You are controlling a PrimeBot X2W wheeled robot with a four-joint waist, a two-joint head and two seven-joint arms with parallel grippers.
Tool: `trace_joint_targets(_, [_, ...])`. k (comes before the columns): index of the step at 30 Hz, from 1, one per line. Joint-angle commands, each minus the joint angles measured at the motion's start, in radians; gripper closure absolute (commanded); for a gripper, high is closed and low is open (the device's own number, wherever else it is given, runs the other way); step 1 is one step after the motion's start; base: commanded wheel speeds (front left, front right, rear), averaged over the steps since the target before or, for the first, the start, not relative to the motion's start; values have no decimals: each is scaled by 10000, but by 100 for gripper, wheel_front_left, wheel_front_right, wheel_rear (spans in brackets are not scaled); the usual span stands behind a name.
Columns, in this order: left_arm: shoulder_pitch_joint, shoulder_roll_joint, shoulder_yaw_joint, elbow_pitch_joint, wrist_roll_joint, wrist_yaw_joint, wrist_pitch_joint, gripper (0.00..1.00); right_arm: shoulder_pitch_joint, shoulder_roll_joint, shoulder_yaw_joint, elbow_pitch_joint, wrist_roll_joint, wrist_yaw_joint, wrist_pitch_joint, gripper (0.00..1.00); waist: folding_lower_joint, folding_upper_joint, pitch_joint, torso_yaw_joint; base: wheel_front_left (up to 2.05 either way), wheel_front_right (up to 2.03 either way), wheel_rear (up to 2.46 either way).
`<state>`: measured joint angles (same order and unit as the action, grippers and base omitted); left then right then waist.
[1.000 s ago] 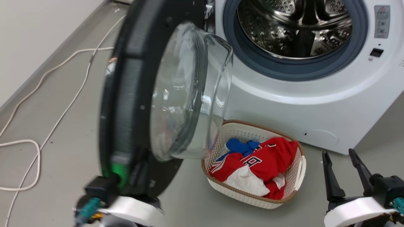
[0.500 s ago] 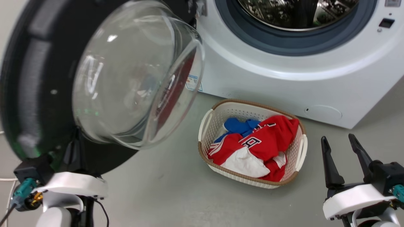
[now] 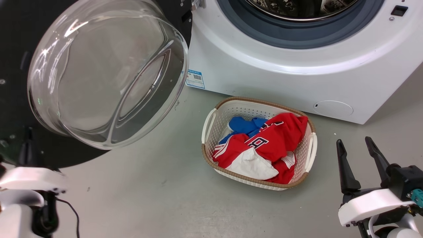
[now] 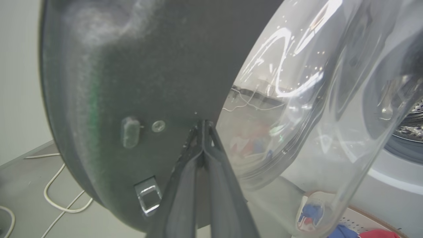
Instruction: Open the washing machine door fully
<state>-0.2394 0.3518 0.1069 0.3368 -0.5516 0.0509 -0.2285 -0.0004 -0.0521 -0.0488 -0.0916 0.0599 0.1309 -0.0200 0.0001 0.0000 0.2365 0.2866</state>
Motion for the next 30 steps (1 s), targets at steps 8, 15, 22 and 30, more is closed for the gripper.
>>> trace_joint_targets(8, [-826,514,488,1224,5,-286,-306,100,-219,-58,110,137,25,-2,10,0,-1,0,-80,-65,0,0,0])
trace_joint_targets(15, [-563,359,558,1338,171,-311,-363,100,-176,-53,143,320,95,-2,-89,0,-1,0,-321,-187,0,0,0])
trace_joint_targets(22, [552,-127,406,151,746,-157,-384,100,147,-1,132,643,282,-2,-248,0,-1,0,-1015,-288,0,0,0])
trace_joint_targets(30, [2062,-540,-250,-1529,1307,138,-166,100,426,23,191,945,490,-2,-369,0,-1,0,-1716,-418,0,0,0])
